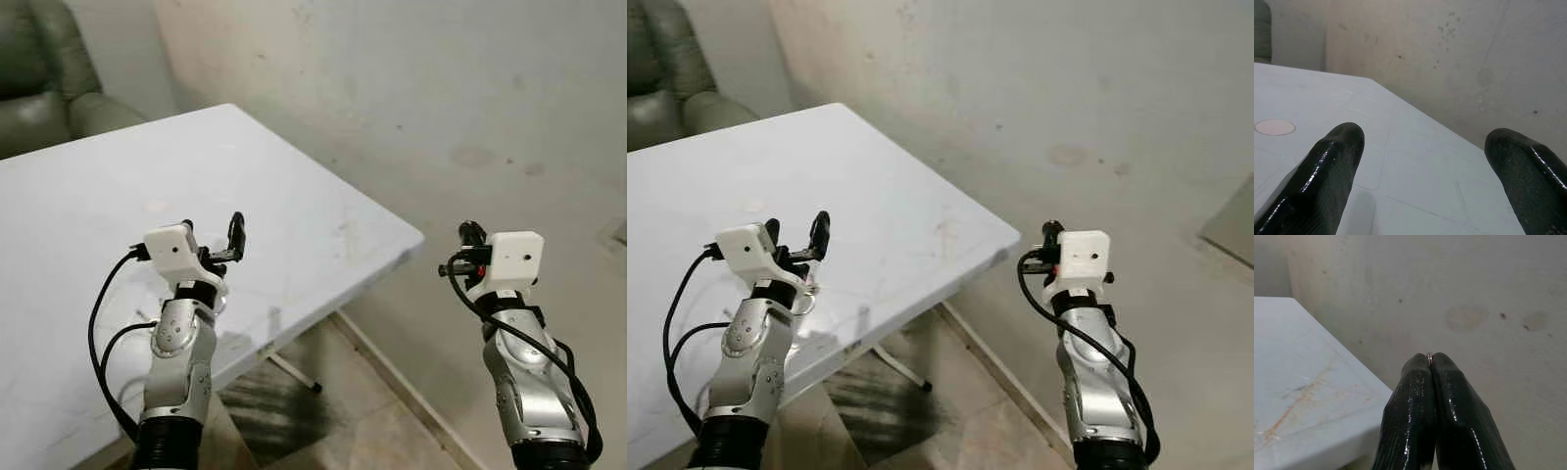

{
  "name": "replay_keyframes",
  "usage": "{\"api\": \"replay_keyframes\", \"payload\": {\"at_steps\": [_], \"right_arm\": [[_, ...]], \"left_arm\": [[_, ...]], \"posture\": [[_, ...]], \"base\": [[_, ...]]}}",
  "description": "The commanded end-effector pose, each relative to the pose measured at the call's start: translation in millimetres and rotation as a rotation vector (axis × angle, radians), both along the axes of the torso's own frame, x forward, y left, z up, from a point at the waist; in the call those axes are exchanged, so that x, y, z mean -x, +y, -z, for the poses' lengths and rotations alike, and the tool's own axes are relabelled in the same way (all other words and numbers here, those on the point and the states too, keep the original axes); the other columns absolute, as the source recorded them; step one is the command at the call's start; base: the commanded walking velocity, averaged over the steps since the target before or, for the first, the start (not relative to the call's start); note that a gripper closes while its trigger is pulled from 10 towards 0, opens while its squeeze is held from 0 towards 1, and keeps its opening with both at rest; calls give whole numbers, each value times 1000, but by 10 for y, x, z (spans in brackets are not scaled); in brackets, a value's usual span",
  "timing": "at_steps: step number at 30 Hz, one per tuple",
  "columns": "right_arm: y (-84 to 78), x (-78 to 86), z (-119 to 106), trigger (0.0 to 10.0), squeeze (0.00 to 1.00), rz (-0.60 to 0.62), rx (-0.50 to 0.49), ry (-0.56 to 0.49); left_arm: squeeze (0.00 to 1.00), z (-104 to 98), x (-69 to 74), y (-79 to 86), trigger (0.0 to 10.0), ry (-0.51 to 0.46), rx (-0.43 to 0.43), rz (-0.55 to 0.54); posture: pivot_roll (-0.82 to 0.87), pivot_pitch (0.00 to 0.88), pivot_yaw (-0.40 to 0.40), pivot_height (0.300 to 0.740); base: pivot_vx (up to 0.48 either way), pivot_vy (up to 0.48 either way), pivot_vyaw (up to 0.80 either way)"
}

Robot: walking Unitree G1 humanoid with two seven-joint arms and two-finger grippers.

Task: Hang keys on a hook

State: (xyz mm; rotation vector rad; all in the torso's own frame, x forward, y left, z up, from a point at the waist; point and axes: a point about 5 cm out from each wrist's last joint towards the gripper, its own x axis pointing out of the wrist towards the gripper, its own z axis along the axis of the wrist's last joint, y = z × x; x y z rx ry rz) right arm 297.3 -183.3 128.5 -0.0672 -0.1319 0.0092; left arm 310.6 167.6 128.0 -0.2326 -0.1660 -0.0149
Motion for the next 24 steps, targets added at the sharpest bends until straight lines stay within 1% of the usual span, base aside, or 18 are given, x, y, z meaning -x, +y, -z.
{"api": "replay_keyframes", "payload": {"at_steps": [1, 14, 16, 18, 21, 22, 24], "right_arm": [[8, -16, -54, 10000, 0, -6, -4, -15], [-12, -15, -56, 10000, 0, -2, -1, -9], [-8, -14, -53, 10000, 0, -2, -2, -8], [-3, -17, -55, 10000, 0, -3, -3, -7], [10, -24, -57, 10000, 0, -6, -4, -7], [14, -26, -57, 10000, 0, -7, -6, -7], [19, -27, -57, 10000, 0, -8, -7, -7]], "left_arm": [[0, -33, -9, 5, 10000, -10, -13, -5], [0, -45, 1, 27, 10000, -10, -25, -16], [0, -45, 14, 21, 10000, -13, -48, -10], [0, -47, 18, 15, 10000, -14, -54, -5], [0, -68, 29, 18, 10000, -31, -77, -14], [0, -54, 27, 13, 10000, -19, -51, -16], [0, -43, 28, 11, 10000, -17, 13, -17]], "posture": [[9, 0, -43, 740], [9, 0, -46, 740], [10, 0, -46, 740], [14, 0, -48, 740], [14, 0, -49, 740], [17, 0, -49, 740], [17, 0, -49, 740]], "base": [[0, 0, -769], [0, 0, -769], [0, 0, -769], [0, 0, -769], [0, -480, -769], [0, -480, -769], [0, 0, -769]]}}
